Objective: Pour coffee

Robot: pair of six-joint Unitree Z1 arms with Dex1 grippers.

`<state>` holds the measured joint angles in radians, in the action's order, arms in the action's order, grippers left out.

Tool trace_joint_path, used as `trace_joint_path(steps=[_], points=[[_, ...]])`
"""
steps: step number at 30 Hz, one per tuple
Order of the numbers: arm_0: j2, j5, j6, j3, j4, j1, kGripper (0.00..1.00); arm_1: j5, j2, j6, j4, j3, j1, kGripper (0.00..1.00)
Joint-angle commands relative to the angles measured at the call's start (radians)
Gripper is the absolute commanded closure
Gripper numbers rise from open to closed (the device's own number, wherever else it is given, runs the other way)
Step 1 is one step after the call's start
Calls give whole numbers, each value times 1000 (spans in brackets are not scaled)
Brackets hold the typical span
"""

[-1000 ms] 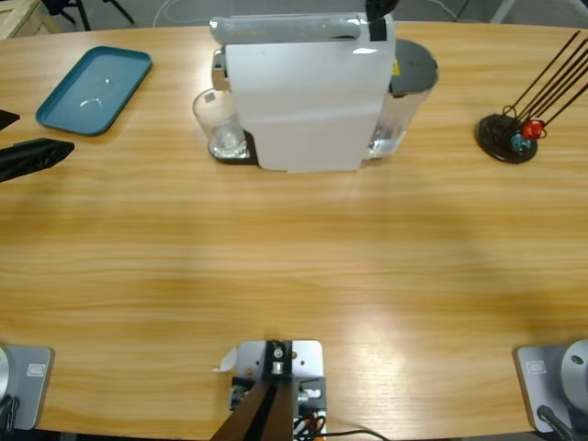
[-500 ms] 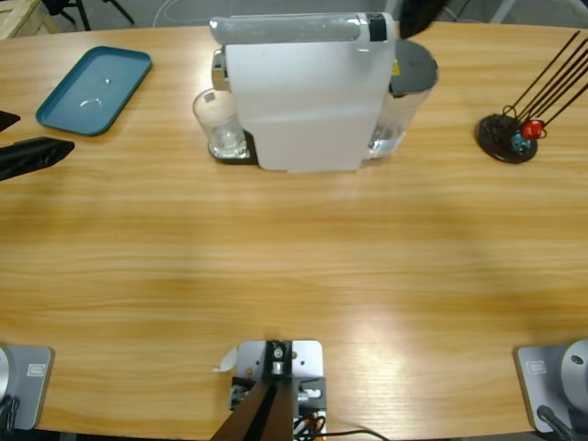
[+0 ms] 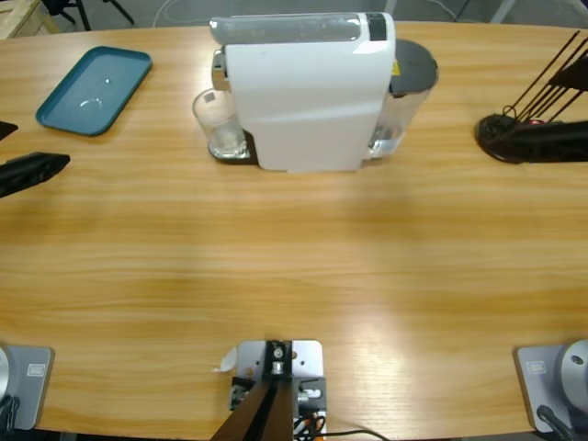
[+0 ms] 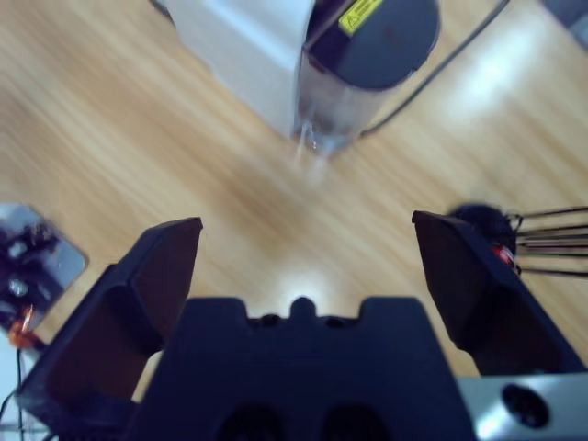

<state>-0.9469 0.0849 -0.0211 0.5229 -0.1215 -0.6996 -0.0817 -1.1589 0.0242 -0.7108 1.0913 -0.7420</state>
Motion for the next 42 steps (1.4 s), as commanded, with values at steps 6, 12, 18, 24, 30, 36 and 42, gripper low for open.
trace_joint_path(steps=[6,12,18,24,30,36,42], points=[[45,-13,12,-80,57,-4,9,96,147,3,340,-375,-10,0],[-4,-15,8,-87,80,-4,4,112,226,-62,510,-556,-10,0],[-22,-66,16,-98,105,-4,0,116,202,-64,573,-607,-10,0],[-25,-106,36,-100,111,-3,0,120,146,-64,573,-607,-10,1],[-58,-133,51,-107,129,-3,7,114,150,-63,578,-610,-10,0],[-50,-159,106,-112,137,-3,9,111,151,-63,584,-616,-10,0],[-38,-172,116,-119,154,-4,9,108,150,-63,588,-620,-10,0]])
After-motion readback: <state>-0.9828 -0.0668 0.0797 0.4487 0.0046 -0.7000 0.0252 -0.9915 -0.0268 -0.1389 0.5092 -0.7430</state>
